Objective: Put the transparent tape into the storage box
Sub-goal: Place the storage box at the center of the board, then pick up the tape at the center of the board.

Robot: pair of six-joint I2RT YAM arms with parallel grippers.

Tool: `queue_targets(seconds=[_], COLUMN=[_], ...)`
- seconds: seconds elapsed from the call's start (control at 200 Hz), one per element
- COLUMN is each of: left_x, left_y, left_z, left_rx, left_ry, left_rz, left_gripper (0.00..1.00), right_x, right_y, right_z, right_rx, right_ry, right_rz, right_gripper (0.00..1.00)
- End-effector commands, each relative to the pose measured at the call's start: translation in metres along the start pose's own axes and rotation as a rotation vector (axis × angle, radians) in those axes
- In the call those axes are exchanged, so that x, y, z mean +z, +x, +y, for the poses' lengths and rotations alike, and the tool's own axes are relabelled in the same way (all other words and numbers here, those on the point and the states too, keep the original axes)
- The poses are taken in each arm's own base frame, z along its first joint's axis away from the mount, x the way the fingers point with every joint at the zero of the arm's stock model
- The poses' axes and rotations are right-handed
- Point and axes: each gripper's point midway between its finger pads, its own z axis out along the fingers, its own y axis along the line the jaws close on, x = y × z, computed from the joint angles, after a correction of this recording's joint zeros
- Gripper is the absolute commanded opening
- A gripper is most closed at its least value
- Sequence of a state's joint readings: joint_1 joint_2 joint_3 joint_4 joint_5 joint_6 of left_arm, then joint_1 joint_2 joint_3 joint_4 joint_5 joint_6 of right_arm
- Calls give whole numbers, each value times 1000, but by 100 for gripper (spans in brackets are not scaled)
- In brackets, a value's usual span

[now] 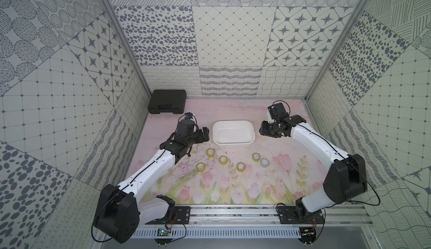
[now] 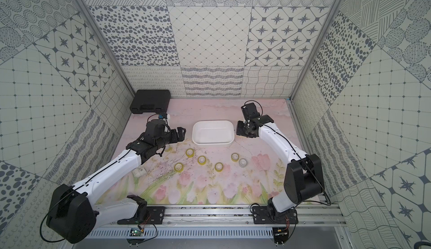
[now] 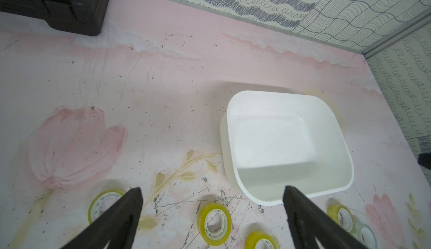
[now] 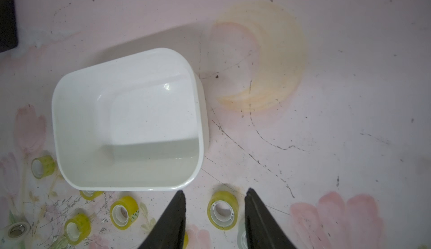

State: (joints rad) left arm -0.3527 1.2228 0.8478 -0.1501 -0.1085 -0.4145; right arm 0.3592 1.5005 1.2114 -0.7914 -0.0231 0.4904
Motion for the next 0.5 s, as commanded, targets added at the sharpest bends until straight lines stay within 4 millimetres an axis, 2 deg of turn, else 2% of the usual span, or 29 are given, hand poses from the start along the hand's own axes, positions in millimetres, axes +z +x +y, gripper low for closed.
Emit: queue_targets(seconds=[0.0, 0.07, 0.165, 0.345, 0.495], left_x=[-3, -2, 2, 4, 5], left_y=[-14, -15, -13, -10, -8], left_z=[-3, -2, -2, -2, -4], left_rx=[13, 5, 14, 2, 1], left_ry=[2, -11, -23, -19, -10], left_rz=[-57, -46, -11, 5, 14], left_gripper=[99, 99, 99, 99, 99], right_x=[16, 22, 29, 39, 52], right_y=[54, 74, 89, 104, 110], right_z=[-26, -34, -42, -51, -50], right_rx=[11, 20, 27, 44, 52], right_ry=[74, 88, 102, 115, 105], right_rz=[151, 197, 218, 228, 240], right_gripper=[43, 43, 43, 43, 43])
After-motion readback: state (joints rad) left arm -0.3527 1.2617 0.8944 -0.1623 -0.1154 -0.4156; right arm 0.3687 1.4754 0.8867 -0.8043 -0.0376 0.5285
